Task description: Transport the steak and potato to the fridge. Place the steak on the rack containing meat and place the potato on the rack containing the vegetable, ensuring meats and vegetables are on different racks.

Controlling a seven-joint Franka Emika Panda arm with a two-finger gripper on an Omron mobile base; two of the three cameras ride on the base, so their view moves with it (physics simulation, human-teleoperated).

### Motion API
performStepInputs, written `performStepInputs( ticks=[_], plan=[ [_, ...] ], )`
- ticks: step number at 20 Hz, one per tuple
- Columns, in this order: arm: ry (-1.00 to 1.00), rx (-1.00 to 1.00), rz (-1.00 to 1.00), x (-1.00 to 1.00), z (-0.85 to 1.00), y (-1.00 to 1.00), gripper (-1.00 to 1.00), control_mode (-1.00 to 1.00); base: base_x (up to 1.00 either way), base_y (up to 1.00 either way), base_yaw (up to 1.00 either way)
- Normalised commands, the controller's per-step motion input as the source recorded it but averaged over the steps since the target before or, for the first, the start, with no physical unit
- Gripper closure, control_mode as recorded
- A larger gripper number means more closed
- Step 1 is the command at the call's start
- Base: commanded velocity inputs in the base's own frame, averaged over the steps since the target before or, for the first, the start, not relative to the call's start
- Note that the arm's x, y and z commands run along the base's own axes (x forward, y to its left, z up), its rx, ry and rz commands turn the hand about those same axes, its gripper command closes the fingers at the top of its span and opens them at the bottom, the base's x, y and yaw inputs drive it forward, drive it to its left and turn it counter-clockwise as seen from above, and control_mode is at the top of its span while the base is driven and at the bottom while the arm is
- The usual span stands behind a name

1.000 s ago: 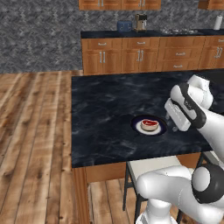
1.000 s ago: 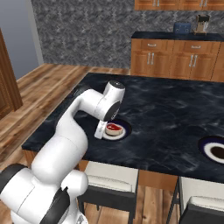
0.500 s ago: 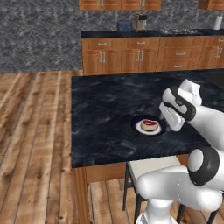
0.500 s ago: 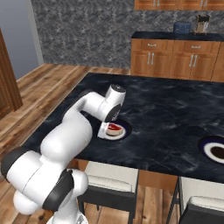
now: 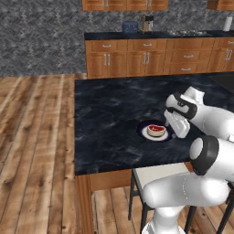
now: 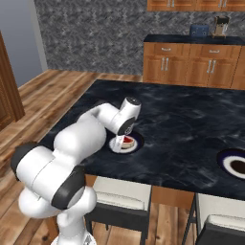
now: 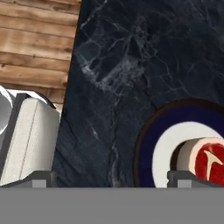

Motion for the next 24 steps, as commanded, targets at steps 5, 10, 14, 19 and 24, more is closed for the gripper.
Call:
performStepInputs(
  ticks=[5, 10, 14, 19, 24],
  plan=[
    [0.0, 0.0, 0.02, 0.29, -0.22, -0.16, -1.0, -1.0, 0.0, 0.0, 0.0],
    [-0.01, 0.0, 0.0, 0.31, -0.13, -0.06, -1.0, -1.0, 0.0, 0.0, 0.0],
    [-0.06, 0.0, 0.0, 0.29, -0.07, -0.03, -1.0, -1.0, 0.0, 0.0, 0.0],
    [-0.04, 0.0, 0.0, 0.21, -0.13, -0.04, -1.0, -1.0, 0.0, 0.0, 0.0],
    [-0.02, 0.0, 0.0, 0.26, -0.28, 0.0, -1.0, -1.0, 0.0, 0.0, 0.0]
  ],
)
